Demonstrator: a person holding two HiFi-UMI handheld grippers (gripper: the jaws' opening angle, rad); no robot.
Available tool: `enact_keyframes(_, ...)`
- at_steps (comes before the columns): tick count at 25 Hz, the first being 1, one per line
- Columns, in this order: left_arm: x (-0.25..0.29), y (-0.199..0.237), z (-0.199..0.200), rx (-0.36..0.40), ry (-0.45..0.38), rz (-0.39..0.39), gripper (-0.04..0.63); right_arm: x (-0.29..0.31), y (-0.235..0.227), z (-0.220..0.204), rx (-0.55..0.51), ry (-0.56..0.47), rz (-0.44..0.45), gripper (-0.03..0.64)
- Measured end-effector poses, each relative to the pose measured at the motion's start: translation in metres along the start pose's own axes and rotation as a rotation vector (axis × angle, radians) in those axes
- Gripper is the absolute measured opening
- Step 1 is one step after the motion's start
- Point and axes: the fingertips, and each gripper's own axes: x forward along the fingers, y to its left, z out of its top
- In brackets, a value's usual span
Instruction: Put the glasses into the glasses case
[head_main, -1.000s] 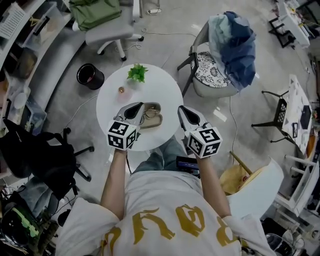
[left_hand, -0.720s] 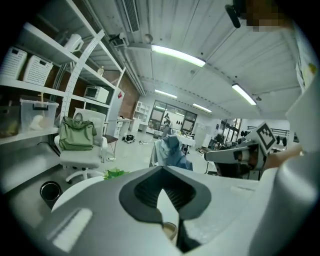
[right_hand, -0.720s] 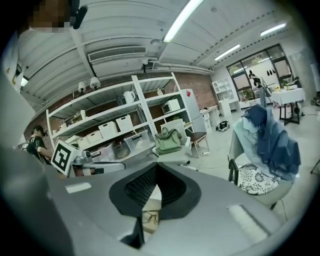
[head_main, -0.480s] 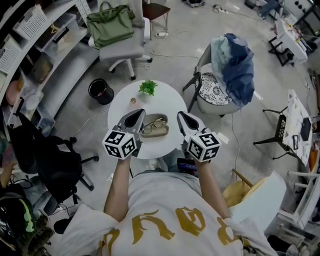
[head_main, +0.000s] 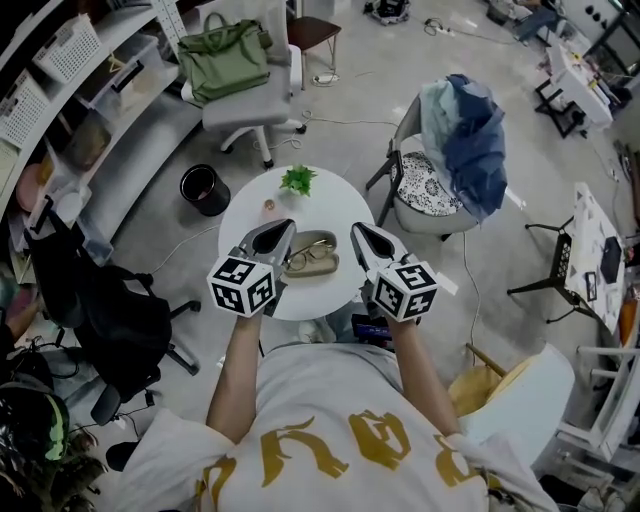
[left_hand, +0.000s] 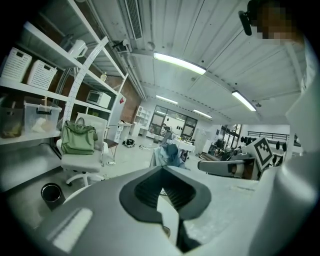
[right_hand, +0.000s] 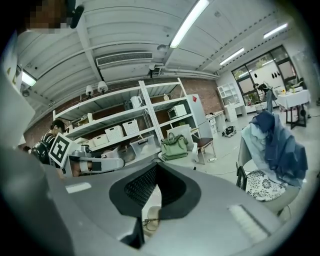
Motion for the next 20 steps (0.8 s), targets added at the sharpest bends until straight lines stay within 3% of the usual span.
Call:
enact_keyframes(9, -0.006, 0.008, -0.007, 0.005, 0.008, 0.029, 0.0, 0.0, 0.007, 0.0, -0.038, 0.003, 0.016, 0.023)
enact_keyframes(20, -0.002, 0.005, -0.012, -0.01, 0.01, 0.009, 0.0, -0.008, 0.002, -0.003, -0.024, 0.003, -0.005, 0.023)
